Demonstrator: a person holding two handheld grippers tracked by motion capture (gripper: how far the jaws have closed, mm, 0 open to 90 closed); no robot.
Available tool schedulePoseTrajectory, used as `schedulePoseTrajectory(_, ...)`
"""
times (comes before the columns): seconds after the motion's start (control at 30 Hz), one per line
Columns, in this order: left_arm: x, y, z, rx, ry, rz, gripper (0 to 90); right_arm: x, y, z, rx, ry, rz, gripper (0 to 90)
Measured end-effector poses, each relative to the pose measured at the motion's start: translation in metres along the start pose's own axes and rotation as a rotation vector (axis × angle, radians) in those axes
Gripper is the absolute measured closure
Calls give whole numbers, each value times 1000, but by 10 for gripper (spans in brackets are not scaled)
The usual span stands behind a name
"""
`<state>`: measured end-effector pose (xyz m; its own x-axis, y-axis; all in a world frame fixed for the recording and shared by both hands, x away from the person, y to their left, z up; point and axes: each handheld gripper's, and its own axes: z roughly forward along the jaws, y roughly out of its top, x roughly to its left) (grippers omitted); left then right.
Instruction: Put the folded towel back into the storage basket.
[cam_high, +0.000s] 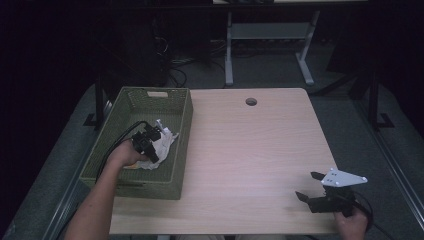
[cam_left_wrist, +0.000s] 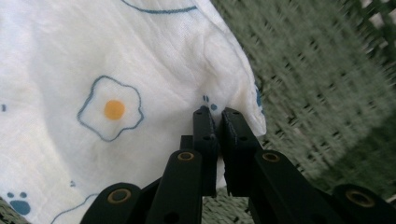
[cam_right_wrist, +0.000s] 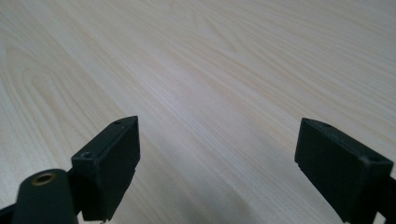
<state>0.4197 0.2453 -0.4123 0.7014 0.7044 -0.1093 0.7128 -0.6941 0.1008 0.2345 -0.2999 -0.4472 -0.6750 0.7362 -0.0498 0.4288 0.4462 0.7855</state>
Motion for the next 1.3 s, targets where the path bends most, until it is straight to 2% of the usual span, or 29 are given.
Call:
schedulePoseTrajectory(0.07, -1, -1, -3, -15, -5, -1, 852, 0, 0, -1, -9, -6, 8, 136)
schedulePoseTrajectory(0.17, -1, -2, -6, -37, -58, -17, 840, -1, 0, -2, -12, -11, 6, 135)
schedulePoseTrajectory(0.2, -1, -2, -6, -38, -99, -28, 809, -1, 0, -2, -11, -8, 7, 135)
schedulePoseTrajectory(0.23, -1, -2, -5, -35, -120, -35, 747, -1, 0, -1, -8, -4, 6, 135)
schedulePoseTrajectory(0.3, 1, -3, -7, -55, -104, -49, 651, -1, -1, 0, -4, -1, 6, 135)
schedulePoseTrajectory(0.37, 5, -6, -8, -73, -98, -74, 649, -1, -1, 1, 2, 0, 3, 135)
schedulePoseTrajectory(0.4, 8, -8, -8, -77, -89, -90, 672, 0, -1, 1, 2, 0, 8, 135)
schedulePoseTrajectory(0.5, 19, -14, -9, -99, -19, -144, 755, 0, 0, 2, 4, 3, -1, 135)
schedulePoseTrajectory(0.6, 26, -17, -11, -115, 34, -181, 788, -1, 0, 2, 3, 4, -1, 135)
schedulePoseTrajectory(0.7, 31, -16, -13, -175, 55, -208, 813, -1, 0, 3, 5, 5, 6, 135)
schedulePoseTrajectory(0.77, 34, -15, -10, -182, 68, -218, 814, -1, 0, 4, 7, 9, 4, 135)
schedulePoseTrajectory(0.83, 36, -14, -3, -178, 58, -229, 795, -1, 0, 5, 7, 13, 1, 135)
schedulePoseTrajectory(0.9, 38, -13, 4, -140, 80, -209, 788, 0, 1, 6, 5, 18, 2, 135)
schedulePoseTrajectory(0.93, 38, -13, 8, -125, 79, -212, 788, 0, 1, 6, 4, 19, -2, 135)
schedulePoseTrajectory(1.0, 38, -13, 7, -146, 66, -230, 780, 1, 1, 6, 4, 22, -7, 135)
schedulePoseTrajectory(1.07, 37, -14, 3, -145, 63, -220, 749, 1, 2, 6, -2, 20, -10, 135)
schedulePoseTrajectory(1.17, 37, -18, -7, -192, 50, -228, 713, 1, 2, 6, -2, 22, -4, 136)
schedulePoseTrajectory(1.2, 36, -20, -11, -219, 48, -238, 681, 1, 3, 6, -4, 21, -4, 135)
schedulePoseTrajectory(1.23, 37, -22, -13, -224, 49, -237, 648, 1, 3, 6, -7, 22, -4, 136)
schedulePoseTrajectory(1.3, 35, -26, -16, -253, 25, -249, 624, 1, 3, 6, -11, 23, -3, 135)
